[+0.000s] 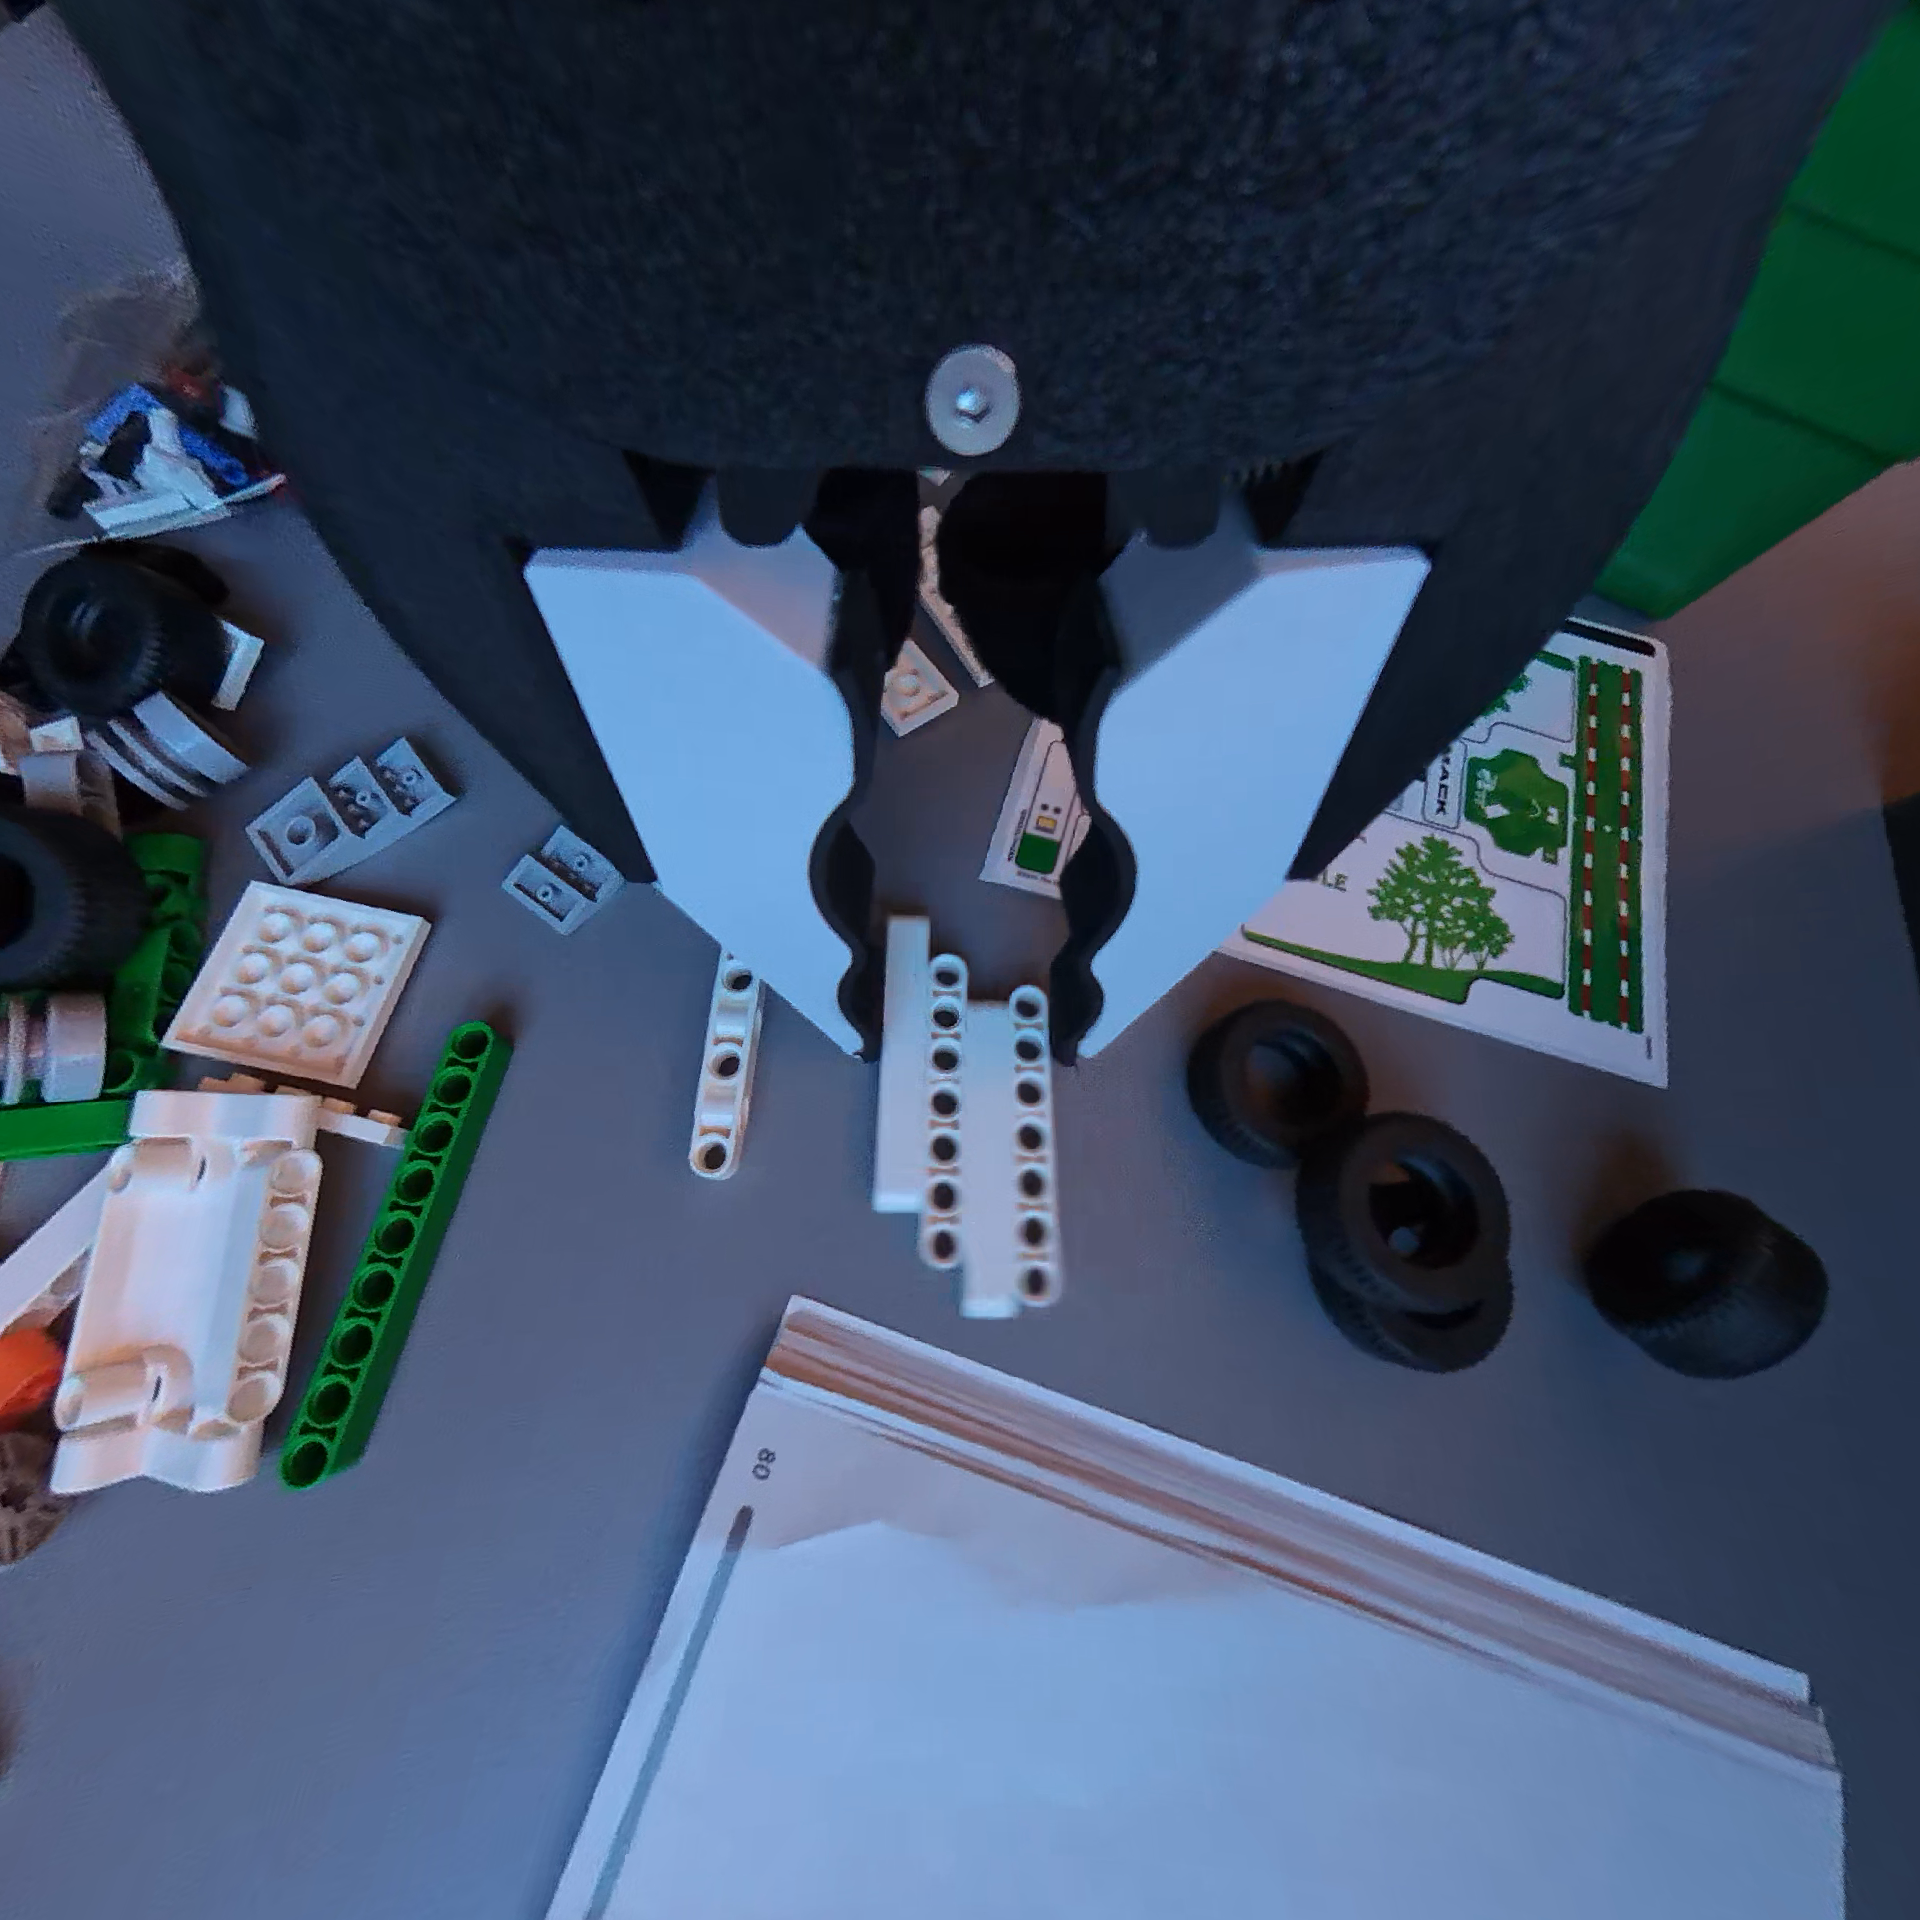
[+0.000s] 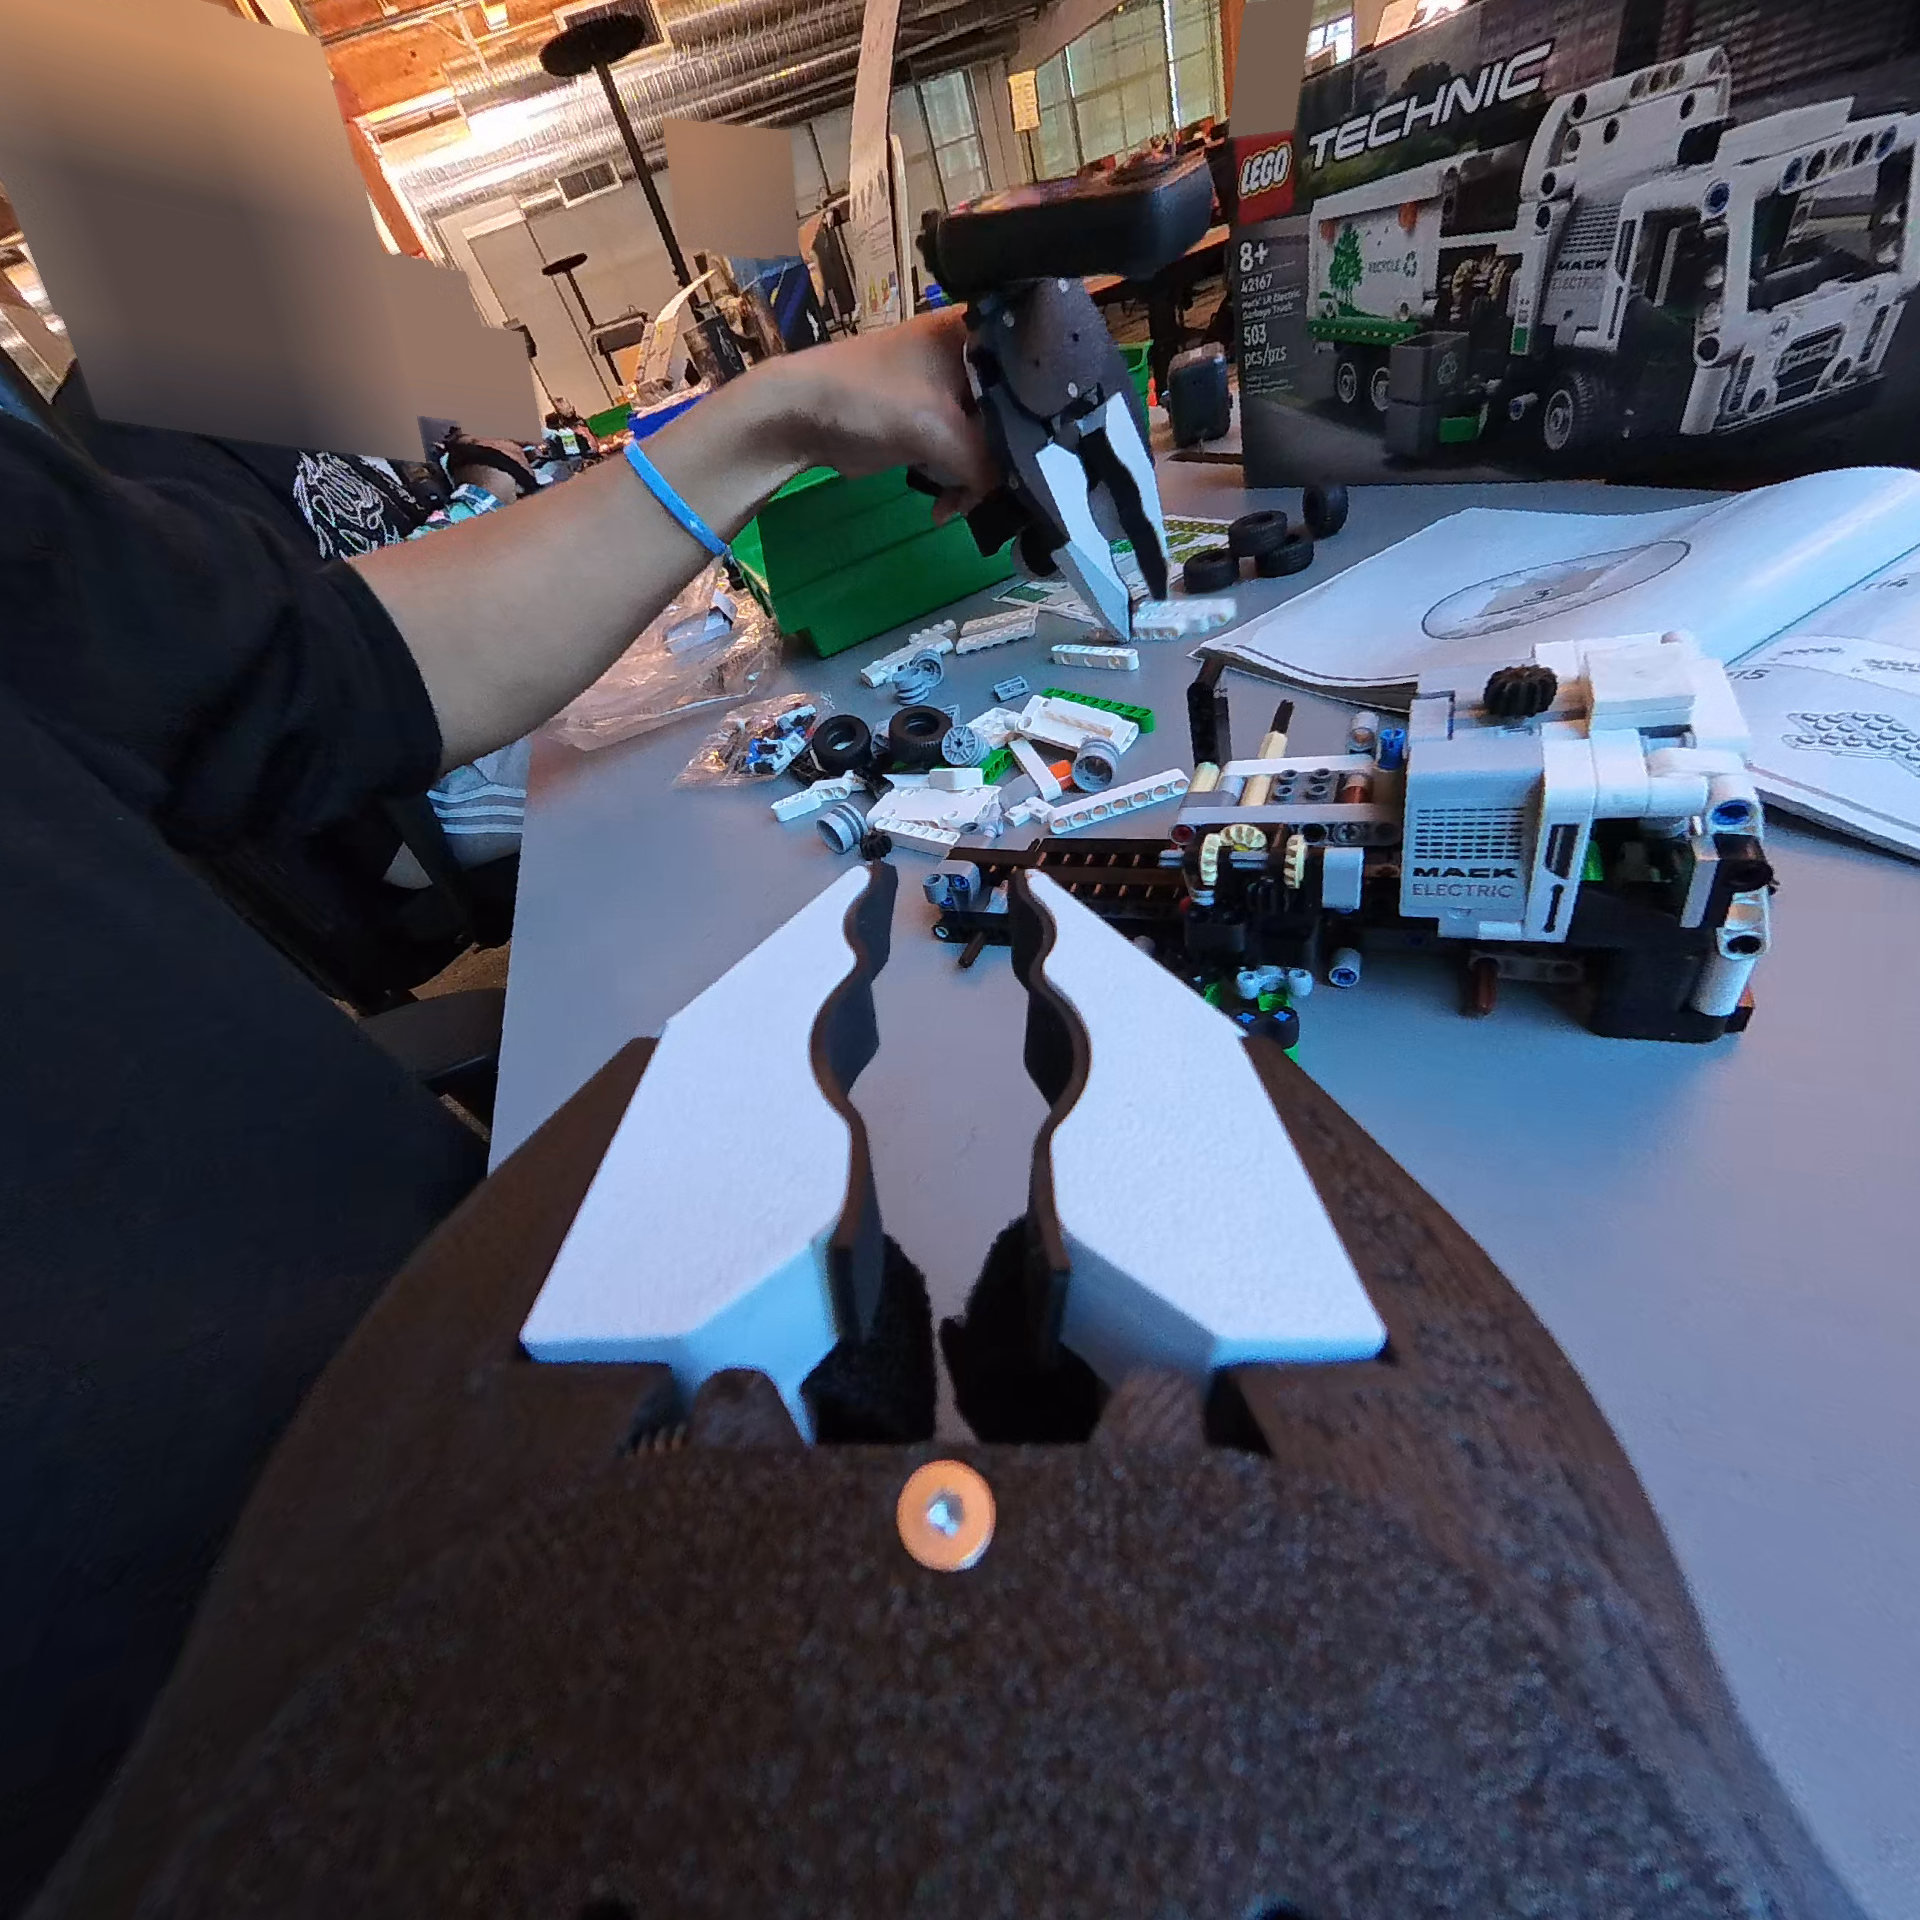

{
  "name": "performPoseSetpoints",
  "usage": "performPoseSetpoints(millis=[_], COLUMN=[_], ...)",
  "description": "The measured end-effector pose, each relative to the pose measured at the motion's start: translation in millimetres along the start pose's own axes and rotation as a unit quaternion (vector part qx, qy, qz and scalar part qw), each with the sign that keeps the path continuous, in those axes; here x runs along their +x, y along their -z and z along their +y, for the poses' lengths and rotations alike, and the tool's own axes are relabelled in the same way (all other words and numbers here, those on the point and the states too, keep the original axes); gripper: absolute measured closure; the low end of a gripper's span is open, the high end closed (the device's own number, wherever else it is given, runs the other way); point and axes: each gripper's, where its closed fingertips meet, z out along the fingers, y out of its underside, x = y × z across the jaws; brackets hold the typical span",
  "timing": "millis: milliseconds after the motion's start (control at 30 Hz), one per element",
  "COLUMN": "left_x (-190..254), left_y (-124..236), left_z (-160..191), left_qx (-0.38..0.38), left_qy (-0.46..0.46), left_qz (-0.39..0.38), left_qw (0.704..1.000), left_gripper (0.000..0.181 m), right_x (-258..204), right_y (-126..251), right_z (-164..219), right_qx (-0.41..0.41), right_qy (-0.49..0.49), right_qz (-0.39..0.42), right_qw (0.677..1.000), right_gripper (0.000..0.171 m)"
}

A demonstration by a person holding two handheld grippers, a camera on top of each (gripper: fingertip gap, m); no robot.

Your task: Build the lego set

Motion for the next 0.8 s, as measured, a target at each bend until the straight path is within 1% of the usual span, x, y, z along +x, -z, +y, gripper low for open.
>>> performPoseSetpoints(millis=[100, 200, 267, 333, 400, 500, 667, 733, 800], left_x=[0.3, -1.5, 2.4, 7.2, 25.8, 77.7, 137.0, 150.9, 155.6], left_y=[0.2, 4.2, 13.5, 27.1, 39.1, 50.4, 44.9, 39.0, 33.9], left_z=[0.2, 2.0, -0.7, -6.0, -10.0, -11.5, 12.9, 14.3, 13.0], left_qx=[-0.015, -0.024, -0.007, 0.028, 0.068, 0.118, 0.1, 0.103, 0.107], left_qy=[-0.016, -0.011, -0.004, 0.008, 0.03, 0.046, 0.077, 0.074, 0.076], left_qz=[-0.002, -0.015, -0.029, -0.061, -0.069, -0.04, -0.043, -0.049, -0.057], left_qw=[1.0, 1.0, 1.0, 0.998, 0.995, 0.991, 0.991, 0.991, 0.99], left_gripper=[0.147, 0.141, 0.142, 0.139, 0.137, 0.133, 0.134, 0.135, 0.136], right_x=[-0.2, -0.2, -0.2, -0.5, -1.1, -1.0, -1.4, -1.6, -1.9], right_y=[0.1, 0.5, 0.6, 0.5, 0.2, 0.2, -0.3, -0.5, -0.6], right_z=[0.0, -0.4, -0.5, -0.3, 0.1, 0.0, 0.7, 0.9, 1.2], right_qx=[0.0, 0.002, 0.002, 0.002, 0.001, 0.001, -0.001, -0.002, -0.003], right_qy=[0.001, 0.0, 0.0, -0.001, -0.002, -0.002, 0.0, 0.0, 0.001], right_qz=[0.0, 0.0, 0.0, -0.001, -0.002, -0.002, -0.001, -0.002, -0.003], right_qw=[1.0, 1.0, 1.0, 1.0, 1.0, 1.0, 1.0, 1.0, 1.0], right_gripper=[0.15, 0.15, 0.15, 0.15, 0.149, 0.15, 0.149, 0.149, 0.149])
